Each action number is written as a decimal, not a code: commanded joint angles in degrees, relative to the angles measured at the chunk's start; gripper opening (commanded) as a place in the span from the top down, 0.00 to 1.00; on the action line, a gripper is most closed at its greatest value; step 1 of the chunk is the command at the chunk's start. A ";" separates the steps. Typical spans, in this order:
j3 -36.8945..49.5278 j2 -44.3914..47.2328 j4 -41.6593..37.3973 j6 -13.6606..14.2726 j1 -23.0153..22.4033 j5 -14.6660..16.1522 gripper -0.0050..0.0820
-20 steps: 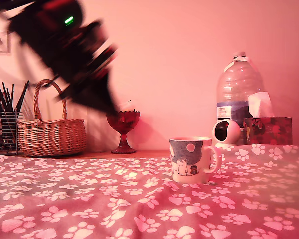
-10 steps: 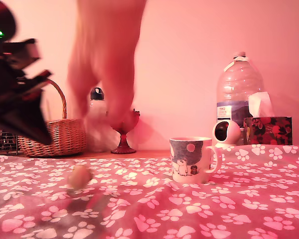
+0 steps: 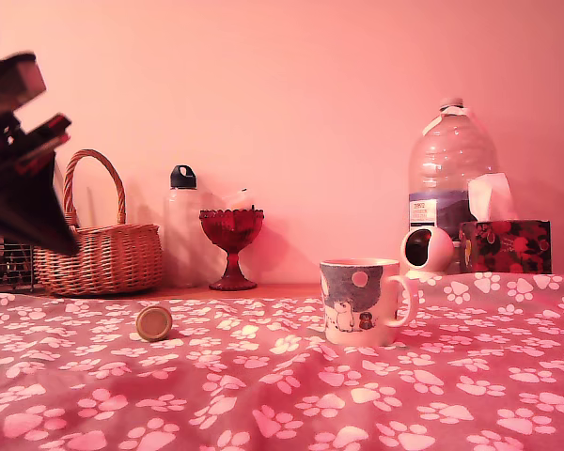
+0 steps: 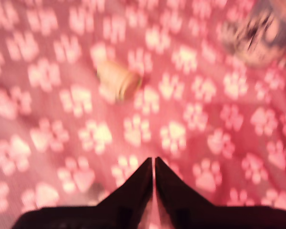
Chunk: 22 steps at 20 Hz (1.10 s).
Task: Pick the coffee capsule and then drop it inside the coffee cup in front of you
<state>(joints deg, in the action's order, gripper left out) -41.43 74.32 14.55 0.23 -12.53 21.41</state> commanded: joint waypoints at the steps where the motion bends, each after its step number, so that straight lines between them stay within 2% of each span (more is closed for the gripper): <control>1: 1.29 -0.20 -0.96 0.70 0.02 0.79 0.96; 4: 1.29 -0.20 -2.62 0.74 0.04 0.83 0.96; 10: 1.29 -0.17 -2.93 -0.90 -0.33 1.03 0.95; 12: 1.27 -0.17 -3.93 -2.38 -0.33 0.98 0.92; 13: 1.29 -0.17 -4.00 -6.86 -0.35 1.01 0.80; 14: 1.29 -0.17 -4.13 -9.33 -0.48 0.96 0.61; 15: 1.27 -0.17 -4.50 -10.56 -0.79 0.85 0.39; 16: 1.27 -0.17 -4.50 -11.63 -1.20 0.50 0.24; 17: 1.27 -0.17 -4.50 -12.35 -1.49 0.31 0.17; 22: 1.29 -0.17 -6.71 -12.48 -2.93 -2.49 0.16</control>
<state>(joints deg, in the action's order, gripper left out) -41.43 74.32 8.62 -11.92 -15.09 19.22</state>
